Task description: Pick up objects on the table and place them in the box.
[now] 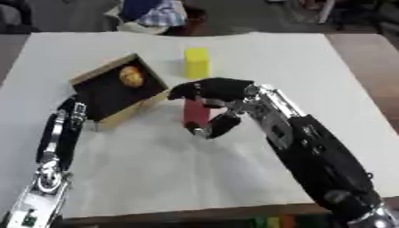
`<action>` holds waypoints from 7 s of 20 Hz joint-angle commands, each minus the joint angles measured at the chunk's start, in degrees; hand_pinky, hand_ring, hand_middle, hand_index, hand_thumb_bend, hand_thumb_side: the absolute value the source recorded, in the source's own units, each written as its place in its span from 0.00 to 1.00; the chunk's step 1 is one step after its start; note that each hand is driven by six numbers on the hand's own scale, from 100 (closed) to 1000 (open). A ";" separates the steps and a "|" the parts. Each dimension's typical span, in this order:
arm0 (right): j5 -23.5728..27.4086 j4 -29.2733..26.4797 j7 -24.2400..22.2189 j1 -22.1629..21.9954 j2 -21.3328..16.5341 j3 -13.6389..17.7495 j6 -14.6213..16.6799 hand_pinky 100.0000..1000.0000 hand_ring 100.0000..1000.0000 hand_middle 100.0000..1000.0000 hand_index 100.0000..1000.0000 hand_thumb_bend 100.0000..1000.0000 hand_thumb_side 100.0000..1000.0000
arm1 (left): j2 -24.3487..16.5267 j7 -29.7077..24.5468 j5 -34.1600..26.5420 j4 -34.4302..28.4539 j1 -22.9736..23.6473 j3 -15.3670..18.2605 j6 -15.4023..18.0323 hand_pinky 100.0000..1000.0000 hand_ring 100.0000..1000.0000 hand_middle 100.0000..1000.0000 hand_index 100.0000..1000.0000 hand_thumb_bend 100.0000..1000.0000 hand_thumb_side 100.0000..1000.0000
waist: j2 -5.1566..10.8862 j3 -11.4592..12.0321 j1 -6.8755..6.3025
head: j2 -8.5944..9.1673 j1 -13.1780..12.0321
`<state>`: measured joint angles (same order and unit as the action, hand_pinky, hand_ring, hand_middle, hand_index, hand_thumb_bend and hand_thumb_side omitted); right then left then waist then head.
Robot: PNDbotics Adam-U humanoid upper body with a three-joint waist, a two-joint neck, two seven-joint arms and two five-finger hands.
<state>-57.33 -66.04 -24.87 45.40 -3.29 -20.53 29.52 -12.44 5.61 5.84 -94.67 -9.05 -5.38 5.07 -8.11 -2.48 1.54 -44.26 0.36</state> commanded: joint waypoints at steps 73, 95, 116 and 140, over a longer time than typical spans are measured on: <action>-24.63 18.32 23.48 12.27 19.03 8.58 -6.75 0.64 0.55 0.83 0.98 0.00 0.00 | 1.07 0.41 -0.79 -1.89 -2.29 -0.18 -0.07 0.57 0.49 0.48 0.72 0.00 0.90 | -0.26 4.37 -2.03 | 0.14 3.63; -43.90 20.84 34.70 10.21 24.69 16.29 -22.61 0.89 0.96 0.97 1.00 0.07 0.46 | 1.52 0.08 -1.07 -2.10 -2.74 -0.63 -0.33 0.57 0.49 0.48 0.72 0.00 0.90 | -0.67 6.50 -2.63 | 0.14 5.31; -26.95 23.47 35.61 17.57 13.21 25.47 -36.34 0.86 0.87 0.91 1.00 0.00 0.52 | 1.35 0.21 -0.97 -1.95 -2.57 -0.46 -0.33 0.57 0.49 0.48 0.72 0.00 0.90 | -0.64 6.32 -2.66 | 0.14 5.57; -23.97 27.85 38.48 16.47 11.19 29.29 -45.13 0.86 0.88 0.91 1.00 0.00 0.61 | 1.22 0.10 -1.02 -2.16 -2.85 -0.44 -0.42 0.57 0.48 0.48 0.72 0.00 0.90 | -0.93 7.72 -2.83 | 0.14 6.61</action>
<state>-81.51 -37.63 13.47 60.46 8.73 9.09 -15.78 -10.51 5.66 5.04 -95.72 -11.18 -6.08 4.64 -9.03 5.23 -0.56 -44.26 6.95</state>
